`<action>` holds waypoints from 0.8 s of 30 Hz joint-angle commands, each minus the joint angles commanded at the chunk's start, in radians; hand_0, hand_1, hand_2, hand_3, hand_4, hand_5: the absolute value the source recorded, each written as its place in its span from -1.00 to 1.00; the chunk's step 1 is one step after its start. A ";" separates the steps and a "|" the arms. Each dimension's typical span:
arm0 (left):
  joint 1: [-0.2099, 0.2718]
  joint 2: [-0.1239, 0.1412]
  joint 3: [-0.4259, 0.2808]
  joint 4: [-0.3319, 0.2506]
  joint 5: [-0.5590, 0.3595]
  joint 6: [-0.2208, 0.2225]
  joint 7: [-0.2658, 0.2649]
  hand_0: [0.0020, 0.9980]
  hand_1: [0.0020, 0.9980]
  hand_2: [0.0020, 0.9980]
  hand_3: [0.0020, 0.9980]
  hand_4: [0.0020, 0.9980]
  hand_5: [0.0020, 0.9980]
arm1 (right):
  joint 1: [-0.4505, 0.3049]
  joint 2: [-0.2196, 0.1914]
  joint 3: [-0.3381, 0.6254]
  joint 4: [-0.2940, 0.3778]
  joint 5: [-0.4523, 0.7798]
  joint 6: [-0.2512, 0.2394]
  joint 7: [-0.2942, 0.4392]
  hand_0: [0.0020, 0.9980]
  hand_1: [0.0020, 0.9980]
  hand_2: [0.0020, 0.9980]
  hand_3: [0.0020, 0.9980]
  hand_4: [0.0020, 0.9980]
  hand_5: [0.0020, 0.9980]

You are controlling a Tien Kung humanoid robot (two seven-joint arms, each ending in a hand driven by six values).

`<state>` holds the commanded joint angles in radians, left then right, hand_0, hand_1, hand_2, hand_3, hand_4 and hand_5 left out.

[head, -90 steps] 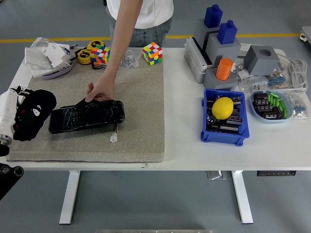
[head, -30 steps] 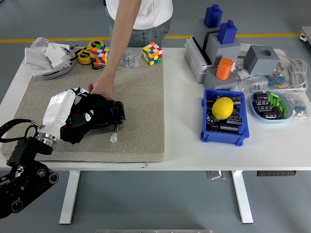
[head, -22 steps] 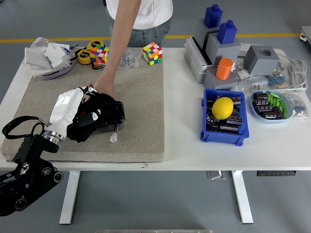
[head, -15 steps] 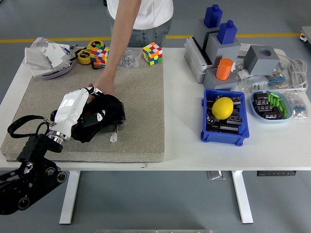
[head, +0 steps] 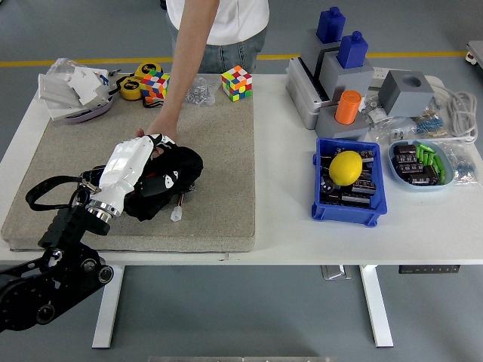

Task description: Pick the rag up,wipe the panel,place it on the desk

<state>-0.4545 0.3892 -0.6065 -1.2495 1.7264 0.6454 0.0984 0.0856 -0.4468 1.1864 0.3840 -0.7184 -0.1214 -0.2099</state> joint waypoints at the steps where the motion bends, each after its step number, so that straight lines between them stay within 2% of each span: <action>1: -0.001 -0.001 -0.001 0.002 -0.002 0.000 -0.002 -0.65 -0.81 -0.02 0.11 0.03 -1.00 | 0.000 0.000 0.000 0.000 0.001 0.000 0.000 0.50 0.30 0.39 0.19 0.93 0.17; 10: 0.022 0.008 -0.029 0.027 -0.001 0.000 -0.008 -0.65 -0.81 -0.02 0.11 0.03 -1.00 | -0.004 0.000 0.006 0.001 0.000 0.000 -0.001 0.50 0.30 0.39 0.19 0.93 0.17; 24: 0.079 0.055 -0.140 0.054 0.020 0.000 -0.015 -0.65 -0.81 -0.02 0.12 0.03 -1.00 | -0.008 0.004 0.016 0.001 -0.006 -0.001 -0.002 0.50 0.30 0.39 0.19 0.93 0.17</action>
<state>-0.3759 0.4438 -0.7468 -1.1957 1.7468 0.6454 0.0837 0.0780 -0.4430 1.2029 0.3849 -0.7244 -0.1221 -0.2122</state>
